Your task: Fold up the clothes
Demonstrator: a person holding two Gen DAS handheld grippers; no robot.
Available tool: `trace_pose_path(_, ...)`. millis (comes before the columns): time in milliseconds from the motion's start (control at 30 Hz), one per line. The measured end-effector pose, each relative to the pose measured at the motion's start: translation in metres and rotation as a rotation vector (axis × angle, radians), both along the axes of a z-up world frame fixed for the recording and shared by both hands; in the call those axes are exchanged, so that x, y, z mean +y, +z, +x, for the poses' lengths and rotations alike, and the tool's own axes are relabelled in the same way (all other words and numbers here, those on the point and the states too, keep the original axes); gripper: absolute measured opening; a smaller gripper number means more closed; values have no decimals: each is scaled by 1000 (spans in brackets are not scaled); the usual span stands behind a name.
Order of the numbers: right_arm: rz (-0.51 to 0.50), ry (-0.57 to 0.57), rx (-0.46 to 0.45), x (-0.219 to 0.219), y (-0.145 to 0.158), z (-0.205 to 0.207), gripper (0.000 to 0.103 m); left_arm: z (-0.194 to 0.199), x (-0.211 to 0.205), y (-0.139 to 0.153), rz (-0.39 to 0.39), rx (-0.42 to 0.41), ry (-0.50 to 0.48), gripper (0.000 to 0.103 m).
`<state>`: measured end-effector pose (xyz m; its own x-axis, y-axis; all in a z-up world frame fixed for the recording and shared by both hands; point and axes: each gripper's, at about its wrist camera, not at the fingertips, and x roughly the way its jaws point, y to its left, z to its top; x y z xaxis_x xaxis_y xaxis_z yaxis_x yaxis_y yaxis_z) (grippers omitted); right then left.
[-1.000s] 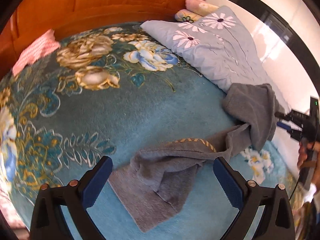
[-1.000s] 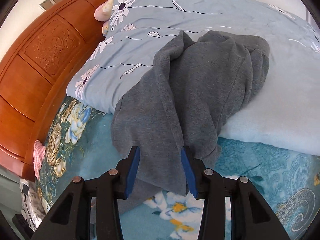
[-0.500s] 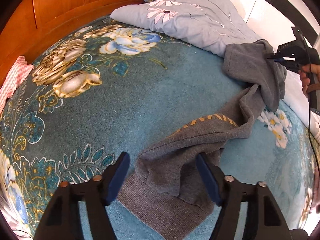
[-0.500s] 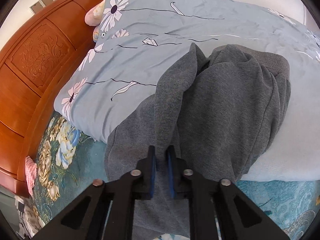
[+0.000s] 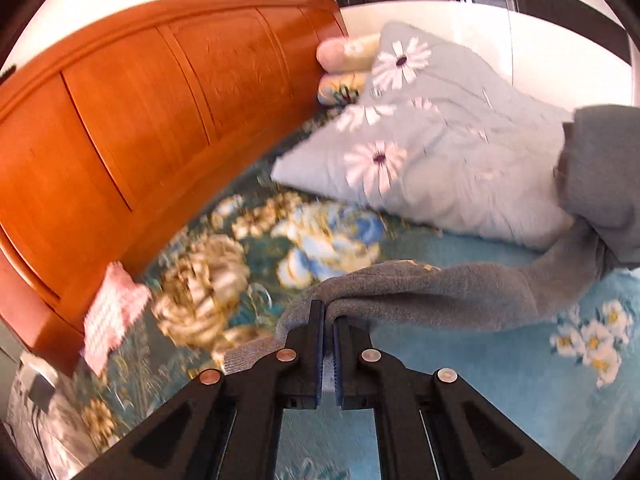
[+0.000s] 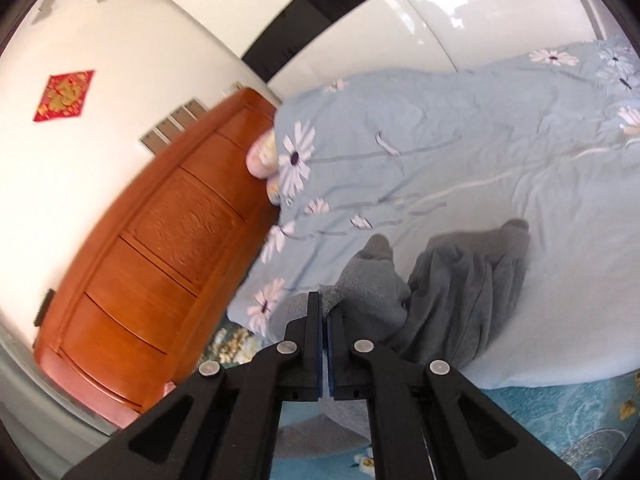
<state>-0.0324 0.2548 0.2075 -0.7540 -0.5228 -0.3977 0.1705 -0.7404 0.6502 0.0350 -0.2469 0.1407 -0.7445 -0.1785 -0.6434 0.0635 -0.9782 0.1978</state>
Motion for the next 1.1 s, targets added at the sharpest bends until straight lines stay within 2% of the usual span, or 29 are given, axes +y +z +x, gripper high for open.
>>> trace_pose_path(133,-43,-23,157,48,62,79,1,-28,4,52,-48,118,-10,4)
trace_pose_path(233,-27,-31,231,70,93,142,1,-56,3,49,-36,44,-11,4)
trace_pose_path(400,3,-61,254,87,113,226,1,-69,-5,3,-14,-114,50,4)
trace_pose_path(500,50,-24,218,74,108,246,1,-67,-9,-32,12,-231,80,5)
trace_pose_path(667,110,67,94,49,74,252,1,-47,-20,-73,68,-355,124,8)
trace_pose_path(833,126,150,-1,16,34,242,1,-11,-24,-104,179,-503,77,10)
trace_pose_path(867,128,169,-14,8,27,238,1,-2,-24,-108,190,-523,70,14)
trace_pose_path(967,145,221,-41,-16,9,229,1,33,-23,-108,231,-529,52,21)
trace_pose_path(1000,179,232,-33,-24,7,228,1,45,-23,-105,243,-526,51,24)
trace_pose_path(1067,286,245,-5,-46,5,223,1,70,-25,-98,278,-512,55,26)
trace_pose_path(1100,307,264,6,-56,4,222,2,82,-27,-94,303,-499,61,27)
